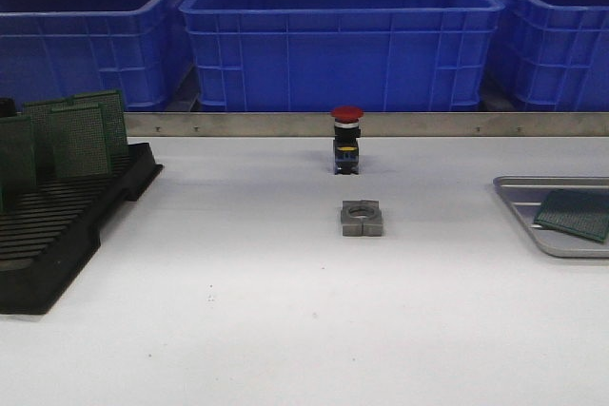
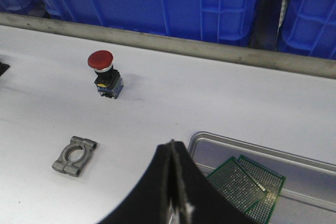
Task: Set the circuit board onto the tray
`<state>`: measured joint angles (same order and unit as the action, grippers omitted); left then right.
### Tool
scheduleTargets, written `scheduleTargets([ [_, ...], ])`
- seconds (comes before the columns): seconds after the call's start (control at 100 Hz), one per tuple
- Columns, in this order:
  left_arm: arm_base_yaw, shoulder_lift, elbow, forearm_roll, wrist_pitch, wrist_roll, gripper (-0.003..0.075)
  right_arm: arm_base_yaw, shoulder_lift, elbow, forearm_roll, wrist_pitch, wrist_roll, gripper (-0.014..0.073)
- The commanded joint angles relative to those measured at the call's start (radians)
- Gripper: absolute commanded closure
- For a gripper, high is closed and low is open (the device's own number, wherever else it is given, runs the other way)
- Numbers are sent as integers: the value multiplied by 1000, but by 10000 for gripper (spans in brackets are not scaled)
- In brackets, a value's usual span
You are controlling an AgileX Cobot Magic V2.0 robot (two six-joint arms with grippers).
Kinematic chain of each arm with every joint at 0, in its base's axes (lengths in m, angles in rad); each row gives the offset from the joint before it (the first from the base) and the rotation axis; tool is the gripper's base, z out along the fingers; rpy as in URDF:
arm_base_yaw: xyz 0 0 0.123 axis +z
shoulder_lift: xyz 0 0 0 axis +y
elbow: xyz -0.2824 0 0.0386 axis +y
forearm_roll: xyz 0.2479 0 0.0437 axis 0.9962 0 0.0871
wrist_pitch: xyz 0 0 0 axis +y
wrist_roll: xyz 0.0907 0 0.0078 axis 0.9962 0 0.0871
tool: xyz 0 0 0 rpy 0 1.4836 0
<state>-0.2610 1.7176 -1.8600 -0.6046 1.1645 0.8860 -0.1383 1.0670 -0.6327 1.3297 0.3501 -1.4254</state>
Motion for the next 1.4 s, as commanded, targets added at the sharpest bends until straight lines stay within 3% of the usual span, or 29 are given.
scheduleTargets([
  [0.0,2,-108,46,-42,-131,-41,741,72,-100,17,48,-134,-7,706],
  [0.12,2,-224,188,-44,-290,-48,741,171,-224,65,48,-240,-7,706],
  [0.23,2,-351,360,-56,-440,-48,741,217,-324,107,48,-236,-7,706],
  [0.71,2,-944,1091,-148,-931,-40,741,225,-754,311,48,-224,-7,706],
  [1.1,2,-1376,1422,-161,-999,-40,741,225,-882,375,48,-208,-7,706],
  [1.39,2,-1469,1489,-161,-999,-40,741,225,-882,375,48,-175,-7,706],
])
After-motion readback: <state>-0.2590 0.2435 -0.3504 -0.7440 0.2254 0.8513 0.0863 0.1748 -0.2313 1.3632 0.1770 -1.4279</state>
